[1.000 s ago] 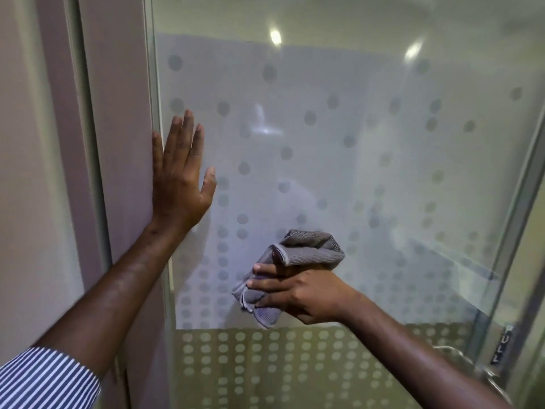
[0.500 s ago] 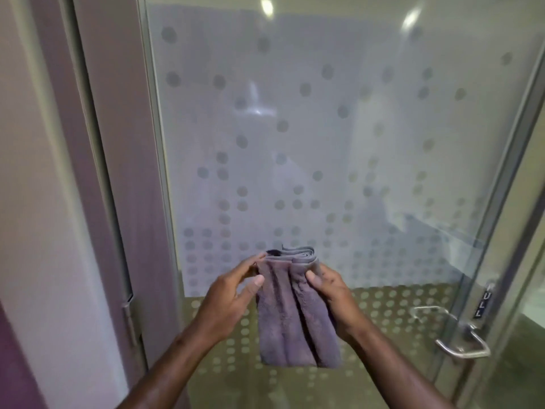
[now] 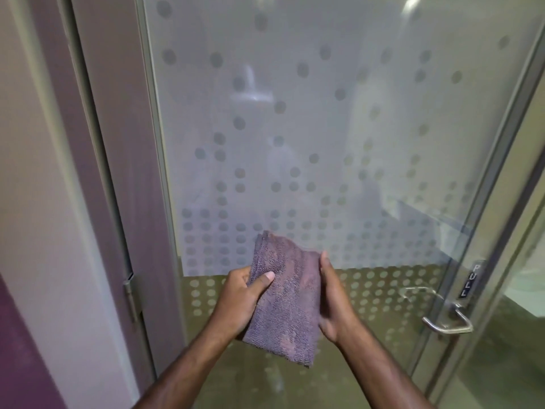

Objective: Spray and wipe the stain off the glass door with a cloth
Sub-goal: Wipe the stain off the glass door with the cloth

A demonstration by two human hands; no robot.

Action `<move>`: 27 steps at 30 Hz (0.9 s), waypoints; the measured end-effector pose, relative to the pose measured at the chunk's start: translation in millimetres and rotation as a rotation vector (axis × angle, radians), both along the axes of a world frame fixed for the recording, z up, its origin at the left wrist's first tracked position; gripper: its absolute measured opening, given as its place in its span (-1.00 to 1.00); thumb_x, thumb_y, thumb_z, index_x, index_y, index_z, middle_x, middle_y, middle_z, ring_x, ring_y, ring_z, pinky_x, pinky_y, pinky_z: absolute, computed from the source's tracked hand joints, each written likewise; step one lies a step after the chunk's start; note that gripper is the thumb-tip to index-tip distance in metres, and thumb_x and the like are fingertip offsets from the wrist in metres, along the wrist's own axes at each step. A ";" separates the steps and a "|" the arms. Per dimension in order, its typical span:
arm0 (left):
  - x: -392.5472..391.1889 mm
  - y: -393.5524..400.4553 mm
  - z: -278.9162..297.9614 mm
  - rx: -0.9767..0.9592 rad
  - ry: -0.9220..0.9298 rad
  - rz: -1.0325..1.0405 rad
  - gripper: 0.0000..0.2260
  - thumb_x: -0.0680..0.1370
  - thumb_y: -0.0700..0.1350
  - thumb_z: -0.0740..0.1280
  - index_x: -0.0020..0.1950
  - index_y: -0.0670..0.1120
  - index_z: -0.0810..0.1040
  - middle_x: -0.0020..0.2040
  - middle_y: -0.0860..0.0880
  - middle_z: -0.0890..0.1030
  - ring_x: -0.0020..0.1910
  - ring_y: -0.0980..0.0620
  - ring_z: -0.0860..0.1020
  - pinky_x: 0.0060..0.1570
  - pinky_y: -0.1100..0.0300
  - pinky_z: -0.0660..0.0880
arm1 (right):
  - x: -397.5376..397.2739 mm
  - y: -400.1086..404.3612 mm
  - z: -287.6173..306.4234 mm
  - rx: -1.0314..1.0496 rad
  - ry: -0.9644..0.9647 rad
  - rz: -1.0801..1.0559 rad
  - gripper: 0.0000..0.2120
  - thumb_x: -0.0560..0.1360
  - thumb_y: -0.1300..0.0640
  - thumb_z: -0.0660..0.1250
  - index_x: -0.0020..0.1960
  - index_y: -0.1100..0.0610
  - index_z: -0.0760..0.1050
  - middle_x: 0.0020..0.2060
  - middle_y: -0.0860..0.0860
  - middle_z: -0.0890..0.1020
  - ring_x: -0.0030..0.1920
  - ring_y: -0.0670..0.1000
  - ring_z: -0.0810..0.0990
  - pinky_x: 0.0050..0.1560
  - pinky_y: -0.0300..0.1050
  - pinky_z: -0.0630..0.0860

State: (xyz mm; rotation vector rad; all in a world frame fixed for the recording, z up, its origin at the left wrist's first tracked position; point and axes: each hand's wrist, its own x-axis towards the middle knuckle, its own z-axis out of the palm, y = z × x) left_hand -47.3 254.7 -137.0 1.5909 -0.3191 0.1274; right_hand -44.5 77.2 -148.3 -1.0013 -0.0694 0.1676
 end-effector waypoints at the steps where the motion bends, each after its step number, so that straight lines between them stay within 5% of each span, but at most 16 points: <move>1: 0.0 -0.2 -1.0 -0.002 0.005 0.015 -0.82 0.60 -0.27 0.35 -0.17 -0.14 0.66 -0.29 0.01 0.72 -0.30 0.13 0.66 -0.28 0.30 0.52 | -5.5 -0.3 -7.5 -0.122 -0.002 -0.034 -0.37 0.63 -0.33 0.10 0.29 0.13 0.64 0.13 0.16 0.73 0.12 0.12 0.72 0.21 0.09 0.57; 4: 1.7 1.5 -5.3 -0.027 0.002 0.051 -0.86 0.61 -0.24 0.36 -0.10 -0.28 0.65 -0.20 -0.19 0.73 -0.24 -0.02 0.68 -0.20 0.14 0.56 | -19.8 -0.3 -23.0 -0.347 0.001 -0.073 -0.60 0.54 -0.18 0.35 0.17 0.10 0.68 -0.15 0.00 0.75 -0.20 -0.04 0.69 -0.12 -0.07 0.53; 9: 7.0 13.3 -8.1 -0.171 0.082 0.051 -0.82 0.59 -0.26 0.36 -0.04 -0.39 0.63 -0.12 -0.31 0.72 -0.19 -0.16 0.67 -0.12 0.05 0.56 | -19.0 -16.5 -8.4 -0.207 0.005 -0.197 -0.57 0.43 0.30 0.47 0.29 0.25 0.52 -0.10 0.08 0.77 -0.20 -0.01 0.72 -0.21 -0.12 0.62; 14: 7.2 12.9 -14.6 -0.241 0.174 0.027 -0.84 0.60 -0.22 0.35 0.01 -0.32 0.66 -0.10 -0.26 0.73 -0.16 -0.14 0.70 -0.18 0.12 0.63 | -23.8 -19.9 -2.3 0.120 0.170 -0.010 -0.77 0.44 0.24 0.43 0.07 0.30 0.68 -0.02 0.24 0.73 -0.13 0.12 0.74 -0.03 0.06 0.69; 19: 6.1 17.1 -19.1 -0.328 0.289 0.009 -0.85 0.61 -0.23 0.33 -0.03 -0.28 0.67 -0.16 -0.21 0.73 -0.24 -0.07 0.72 -0.27 0.17 0.64 | -21.8 -21.6 -11.0 0.022 0.204 0.018 -0.72 0.41 0.32 0.44 0.11 0.34 0.63 -0.06 0.24 0.74 -0.20 0.08 0.76 -0.18 -0.05 0.73; 22: 8.0 22.1 -16.9 -0.361 0.350 -0.041 -0.81 0.62 -0.20 0.32 0.05 -0.30 0.67 -0.06 -0.25 0.73 -0.14 -0.11 0.72 -0.12 0.11 0.66 | -17.0 -26.8 -3.4 -0.072 0.126 -0.032 -0.65 0.40 0.31 0.43 0.19 0.29 0.62 -0.04 0.18 0.75 -0.17 0.03 0.75 -0.19 -0.12 0.72; 27: 6.5 27.4 5.2 -0.113 0.262 -0.035 -0.93 0.58 -0.25 0.38 -0.06 -0.20 0.65 -0.24 -0.08 0.73 -0.25 -0.05 0.66 -0.34 0.24 0.56 | -7.7 -31.8 14.5 -0.284 0.143 -0.072 -0.59 0.46 0.36 0.42 0.31 0.34 0.57 -0.09 0.13 0.77 -0.20 0.00 0.75 -0.25 -0.16 0.69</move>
